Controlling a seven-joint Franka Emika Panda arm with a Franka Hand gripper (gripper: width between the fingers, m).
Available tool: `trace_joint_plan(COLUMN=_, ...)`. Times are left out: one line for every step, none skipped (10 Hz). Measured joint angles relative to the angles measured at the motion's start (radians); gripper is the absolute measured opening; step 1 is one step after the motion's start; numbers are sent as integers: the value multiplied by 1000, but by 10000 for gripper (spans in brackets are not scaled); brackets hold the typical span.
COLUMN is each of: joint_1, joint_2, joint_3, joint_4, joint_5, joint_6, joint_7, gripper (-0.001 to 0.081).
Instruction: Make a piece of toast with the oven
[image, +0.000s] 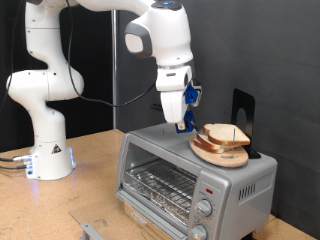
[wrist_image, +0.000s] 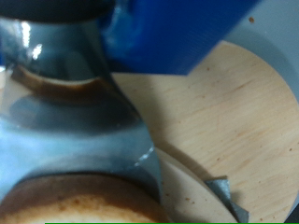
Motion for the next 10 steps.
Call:
trace_joint_plan(joint_1=1, joint_2=8, joint_3=5, joint_4=4, joint_5=-7, joint_6=4, joint_7=8, gripper=467)
trace_joint_plan(joint_1=1, joint_2=16, joint_3=10, joint_4=10, joint_5=-11, joint_6=5, joint_7=17, gripper=467)
trace_joint_plan(joint_1=1, joint_2=22, joint_3=15, joint_4=16, joint_5=-18, joint_6=5, joint_7=28, gripper=467)
trace_joint_plan(joint_1=1, joint_2=26, joint_3=18, joint_4=20, joint_5=-24, joint_6=6, joint_7=36, gripper=467)
trace_joint_plan(joint_1=1, joint_2=32, joint_3=19, joint_4=25, joint_5=-26, joint_6=8, joint_7=39, gripper=467)
trace_joint_plan(joint_1=1, joint_2=36, joint_3=20, joint_4=28, joint_5=-26, joint_6=12, joint_7=40, gripper=467)
trace_joint_plan(joint_1=0, joint_2=37, joint_3=20, joint_4=29, joint_5=-27, joint_6=17, joint_7=53, gripper=467)
trace_joint_plan(joint_1=0, joint_2=37, joint_3=19, joint_4=30, joint_5=-28, joint_6=20, joint_7=70, gripper=467)
trace_joint_plan(joint_1=0, joint_2=37, joint_3=18, joint_4=30, joint_5=-28, joint_6=20, joint_7=80, gripper=467)
trace_joint_plan(joint_1=-1, joint_2=37, joint_3=16, joint_4=30, joint_5=-29, joint_6=20, joint_7=81, gripper=467)
